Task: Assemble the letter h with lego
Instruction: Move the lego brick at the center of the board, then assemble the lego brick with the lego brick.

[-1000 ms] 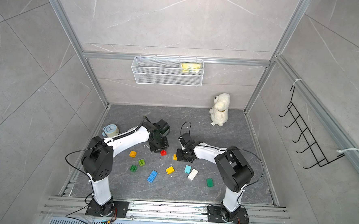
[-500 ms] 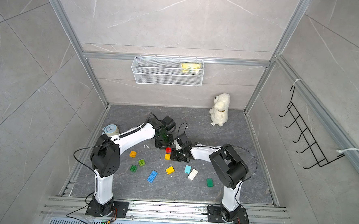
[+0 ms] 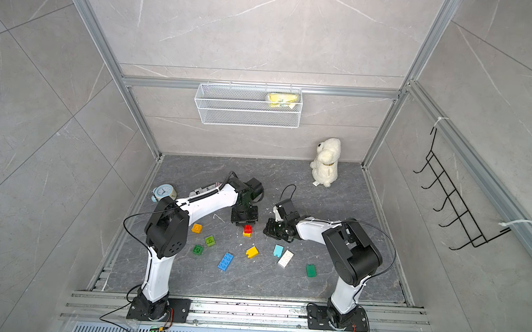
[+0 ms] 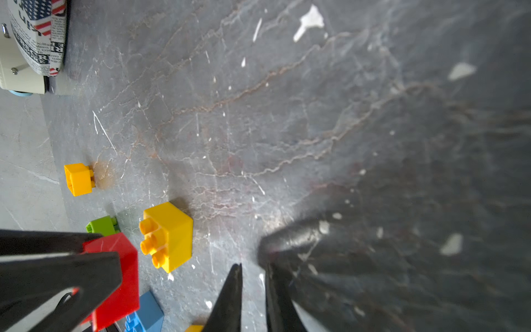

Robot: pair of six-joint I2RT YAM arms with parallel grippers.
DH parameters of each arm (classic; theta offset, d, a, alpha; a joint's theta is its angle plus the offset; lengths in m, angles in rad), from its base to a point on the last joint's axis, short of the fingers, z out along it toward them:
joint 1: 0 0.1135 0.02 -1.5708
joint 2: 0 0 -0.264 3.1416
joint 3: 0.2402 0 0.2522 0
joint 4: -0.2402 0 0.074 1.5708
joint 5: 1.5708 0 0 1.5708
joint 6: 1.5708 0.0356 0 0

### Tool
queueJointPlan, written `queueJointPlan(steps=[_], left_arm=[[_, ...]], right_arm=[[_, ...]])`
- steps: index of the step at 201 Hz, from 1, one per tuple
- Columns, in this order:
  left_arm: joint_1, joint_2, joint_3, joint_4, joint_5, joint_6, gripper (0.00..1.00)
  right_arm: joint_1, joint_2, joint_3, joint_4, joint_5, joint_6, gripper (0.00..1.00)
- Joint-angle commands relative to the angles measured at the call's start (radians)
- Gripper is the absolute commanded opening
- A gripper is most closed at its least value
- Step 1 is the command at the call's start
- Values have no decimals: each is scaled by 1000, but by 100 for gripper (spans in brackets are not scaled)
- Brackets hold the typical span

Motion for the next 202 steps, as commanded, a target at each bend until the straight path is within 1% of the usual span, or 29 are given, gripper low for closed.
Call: queueJointPlan(steps=[1, 41, 70, 133, 202], left_arm=[[-6, 19, 57, -72, -29, 92, 26], [-17, 69, 123, -112, -27, 126, 26], [-22, 95, 134, -130, -37, 129, 26], [-31, 100, 128, -146, -91, 111, 26], [-30, 112, 80, -89, -56, 95, 26]], right_arm=[[7, -13, -14, 8, 9, 13, 19], [7, -4, -11, 12, 3, 8, 19], [7, -5, -10, 4, 9, 2, 19], [9, 5, -3, -4, 9, -6, 20], [15, 6, 4, -15, 12, -15, 20]])
